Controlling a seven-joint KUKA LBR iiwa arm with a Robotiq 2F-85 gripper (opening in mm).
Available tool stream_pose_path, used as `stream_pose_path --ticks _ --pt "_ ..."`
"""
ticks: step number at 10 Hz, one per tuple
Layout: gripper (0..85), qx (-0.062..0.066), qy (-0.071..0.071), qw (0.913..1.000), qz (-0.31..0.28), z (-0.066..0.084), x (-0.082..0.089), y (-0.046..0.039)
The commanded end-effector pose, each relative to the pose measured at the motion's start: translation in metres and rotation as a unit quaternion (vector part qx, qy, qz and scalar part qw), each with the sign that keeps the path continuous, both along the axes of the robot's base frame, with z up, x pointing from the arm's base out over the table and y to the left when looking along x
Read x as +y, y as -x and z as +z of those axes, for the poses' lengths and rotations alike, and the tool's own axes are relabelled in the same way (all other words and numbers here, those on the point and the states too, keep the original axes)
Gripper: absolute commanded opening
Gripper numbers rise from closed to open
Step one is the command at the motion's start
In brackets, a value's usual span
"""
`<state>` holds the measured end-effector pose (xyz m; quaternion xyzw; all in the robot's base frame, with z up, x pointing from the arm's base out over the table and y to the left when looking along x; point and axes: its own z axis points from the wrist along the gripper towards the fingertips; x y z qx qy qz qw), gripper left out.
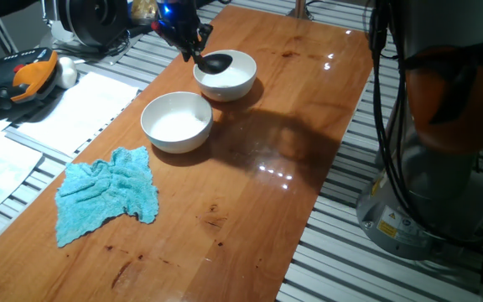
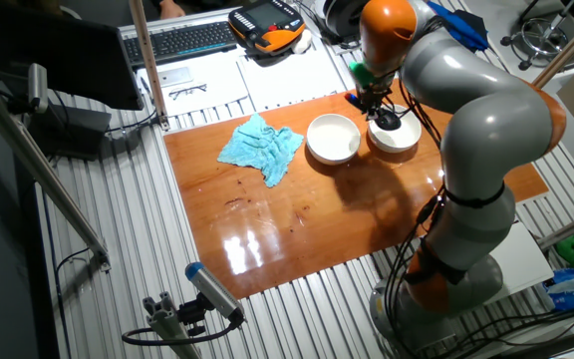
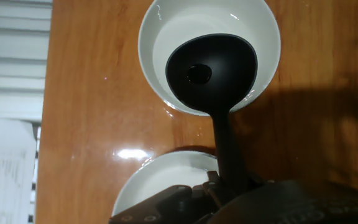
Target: Scoop water with a large spoon from one bowl to another
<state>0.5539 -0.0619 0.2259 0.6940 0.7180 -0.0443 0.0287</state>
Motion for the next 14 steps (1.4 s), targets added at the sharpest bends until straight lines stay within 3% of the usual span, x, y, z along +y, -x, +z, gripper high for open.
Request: stream_pose_path --ticks 1,3,5,8,14 --pt "0.0 -0.002 -0.006 0.9979 -0.065 -0.002 -0.002 -0.0004" --pt "0.0 -0.008 -0.014 0.9953 -0.096 -0.005 -0.004 -0.0021" --pt "0.0 -0.016 -0.010 0.9953 -0.095 -0.009 -0.009 -0.0024" --pt "0.0 -0.030 -0.011 0.9947 -0.098 -0.019 -0.017 -0.0098" --pt "0.0 -0.042 -0.011 0.9941 -0.100 -0.042 -0.030 -0.0170"
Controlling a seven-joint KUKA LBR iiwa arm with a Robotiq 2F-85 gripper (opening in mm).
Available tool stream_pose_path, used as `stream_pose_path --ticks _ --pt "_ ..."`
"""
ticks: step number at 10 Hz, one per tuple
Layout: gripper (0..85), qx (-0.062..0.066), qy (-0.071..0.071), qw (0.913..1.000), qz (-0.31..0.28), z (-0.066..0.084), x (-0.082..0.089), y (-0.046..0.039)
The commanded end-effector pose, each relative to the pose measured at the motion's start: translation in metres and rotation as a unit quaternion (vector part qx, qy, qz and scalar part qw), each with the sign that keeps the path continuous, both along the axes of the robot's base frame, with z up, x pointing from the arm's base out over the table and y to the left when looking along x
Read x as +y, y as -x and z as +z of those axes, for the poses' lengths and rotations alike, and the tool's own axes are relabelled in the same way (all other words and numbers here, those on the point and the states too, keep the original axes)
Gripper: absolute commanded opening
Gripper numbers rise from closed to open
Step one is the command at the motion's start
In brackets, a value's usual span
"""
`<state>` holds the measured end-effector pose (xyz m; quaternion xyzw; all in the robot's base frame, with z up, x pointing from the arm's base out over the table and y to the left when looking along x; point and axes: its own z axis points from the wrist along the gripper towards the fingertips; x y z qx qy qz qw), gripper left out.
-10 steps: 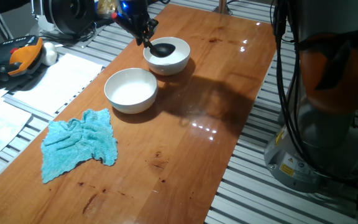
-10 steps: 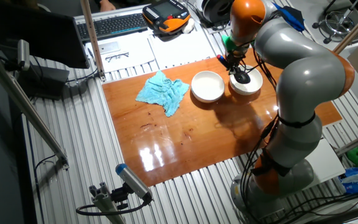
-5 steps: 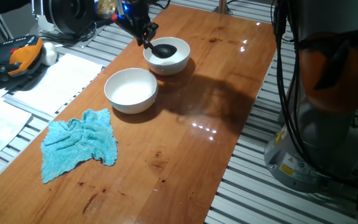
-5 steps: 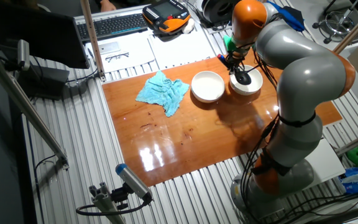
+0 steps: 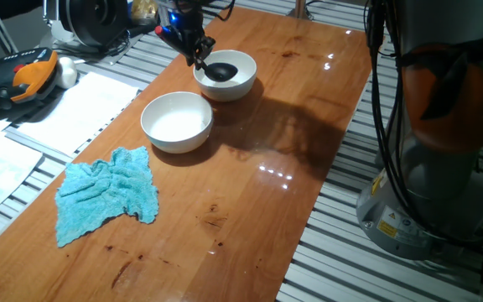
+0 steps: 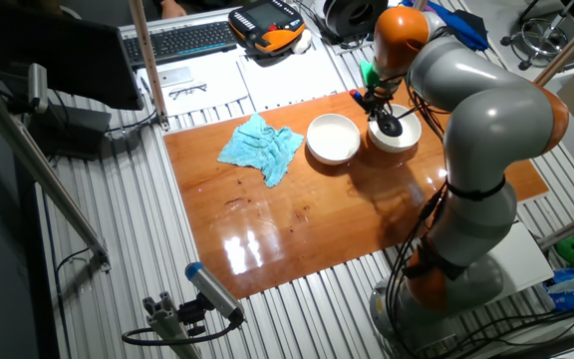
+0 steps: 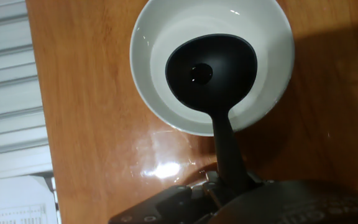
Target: Scoop water with a large spoon from one bowl to another
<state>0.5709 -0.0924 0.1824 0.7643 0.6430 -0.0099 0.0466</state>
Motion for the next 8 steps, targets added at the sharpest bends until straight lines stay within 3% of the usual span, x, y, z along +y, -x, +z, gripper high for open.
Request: stream_pose_path --ticks 1,8 --pt "0.0 -0.001 0.000 1.0000 -0.001 -0.002 -0.001 0.0001" --pt "0.0 -0.009 -0.001 1.0000 0.003 -0.026 -0.012 -0.0031"
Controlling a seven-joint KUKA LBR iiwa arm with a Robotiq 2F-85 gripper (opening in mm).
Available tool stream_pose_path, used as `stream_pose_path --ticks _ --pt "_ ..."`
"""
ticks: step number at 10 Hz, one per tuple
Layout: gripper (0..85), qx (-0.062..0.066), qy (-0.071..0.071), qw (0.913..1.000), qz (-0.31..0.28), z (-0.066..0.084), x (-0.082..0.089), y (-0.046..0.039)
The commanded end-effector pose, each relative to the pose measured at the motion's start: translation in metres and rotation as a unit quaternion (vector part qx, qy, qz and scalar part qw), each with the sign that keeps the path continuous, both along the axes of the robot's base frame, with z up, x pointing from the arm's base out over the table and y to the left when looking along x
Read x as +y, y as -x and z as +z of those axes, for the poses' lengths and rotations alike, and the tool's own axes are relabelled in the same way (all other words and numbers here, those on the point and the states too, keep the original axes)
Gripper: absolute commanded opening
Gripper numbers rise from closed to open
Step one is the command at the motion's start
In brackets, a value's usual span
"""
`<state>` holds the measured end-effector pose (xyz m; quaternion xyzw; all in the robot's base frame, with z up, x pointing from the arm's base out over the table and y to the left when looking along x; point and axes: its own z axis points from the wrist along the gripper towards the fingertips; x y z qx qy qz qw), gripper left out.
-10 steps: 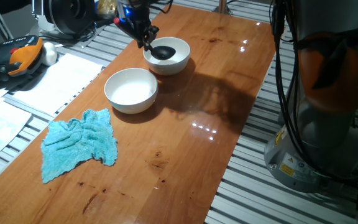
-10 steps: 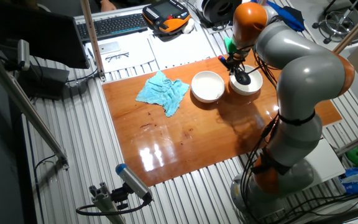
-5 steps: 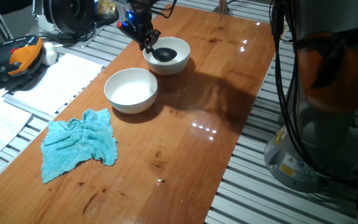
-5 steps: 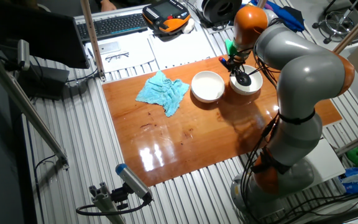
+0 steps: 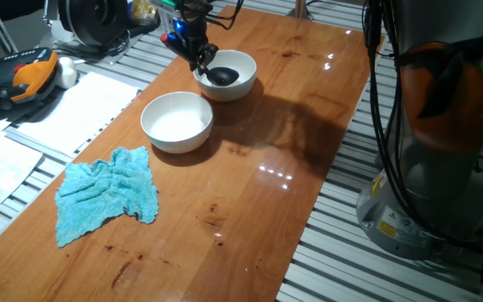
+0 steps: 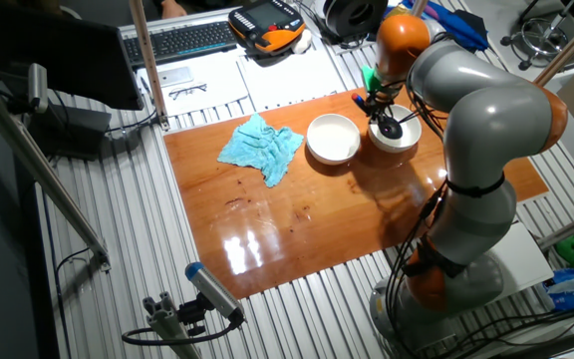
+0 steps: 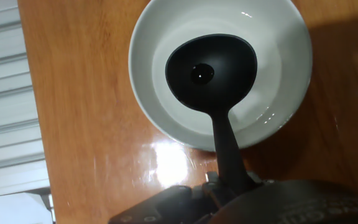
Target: Scoop water with a large spoon from one bowl to another
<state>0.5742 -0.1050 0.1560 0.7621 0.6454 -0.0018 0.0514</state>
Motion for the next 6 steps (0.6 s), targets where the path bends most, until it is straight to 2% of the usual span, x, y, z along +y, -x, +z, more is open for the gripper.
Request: stream_pose_path --ticks 1,6 --pt "0.0 -0.001 -0.001 1.0000 0.001 -0.003 -0.001 -0.0003" --pt "0.0 -0.004 -0.008 0.9999 0.007 -0.017 -0.006 -0.0018"
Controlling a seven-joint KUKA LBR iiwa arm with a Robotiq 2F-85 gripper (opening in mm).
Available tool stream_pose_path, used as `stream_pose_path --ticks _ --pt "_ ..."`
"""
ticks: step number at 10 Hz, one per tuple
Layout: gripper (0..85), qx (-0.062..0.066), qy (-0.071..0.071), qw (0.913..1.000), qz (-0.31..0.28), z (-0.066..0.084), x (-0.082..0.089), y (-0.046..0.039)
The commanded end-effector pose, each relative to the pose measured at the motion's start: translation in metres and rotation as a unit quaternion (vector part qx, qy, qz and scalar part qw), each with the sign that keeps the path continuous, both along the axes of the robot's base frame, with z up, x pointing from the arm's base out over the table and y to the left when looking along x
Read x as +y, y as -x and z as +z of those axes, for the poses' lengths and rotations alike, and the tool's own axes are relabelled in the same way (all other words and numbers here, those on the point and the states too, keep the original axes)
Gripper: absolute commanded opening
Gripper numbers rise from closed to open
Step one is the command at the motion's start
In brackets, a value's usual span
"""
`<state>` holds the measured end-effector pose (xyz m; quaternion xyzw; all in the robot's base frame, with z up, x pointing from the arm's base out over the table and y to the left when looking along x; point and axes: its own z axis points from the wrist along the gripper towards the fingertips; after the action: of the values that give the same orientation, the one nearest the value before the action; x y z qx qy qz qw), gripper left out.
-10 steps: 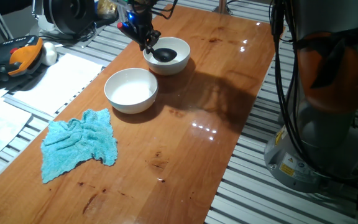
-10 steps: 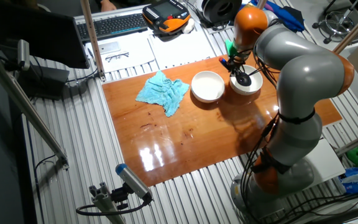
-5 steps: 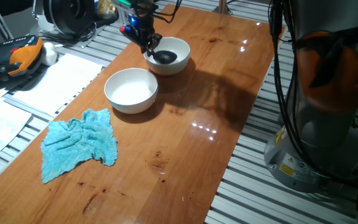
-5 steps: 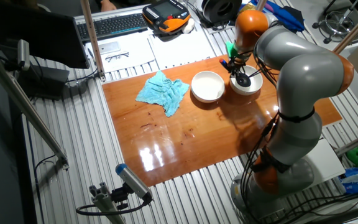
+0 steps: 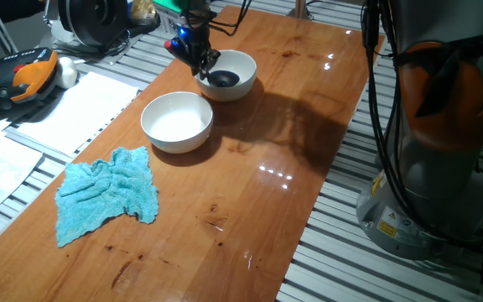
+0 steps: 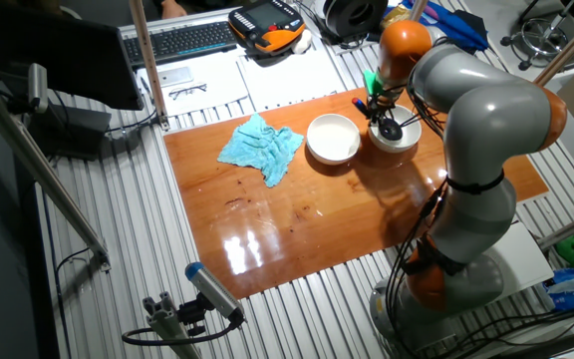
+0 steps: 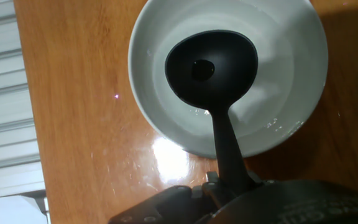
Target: Scoop water with a large spoon from one bowl to another
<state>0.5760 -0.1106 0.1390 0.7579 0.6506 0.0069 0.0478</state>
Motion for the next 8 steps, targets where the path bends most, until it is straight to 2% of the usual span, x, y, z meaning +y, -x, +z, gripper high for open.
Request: stream_pose_path --ticks 1,4,8 --pt "0.0 -0.001 -0.001 1.0000 0.001 -0.0017 -0.0007 0.0002" --pt "0.0 -0.005 -0.001 1.0000 0.008 -0.0075 -0.0022 -0.0005" --pt "0.0 -0.019 -0.005 0.9998 0.009 -0.0109 0.0004 -0.0019"
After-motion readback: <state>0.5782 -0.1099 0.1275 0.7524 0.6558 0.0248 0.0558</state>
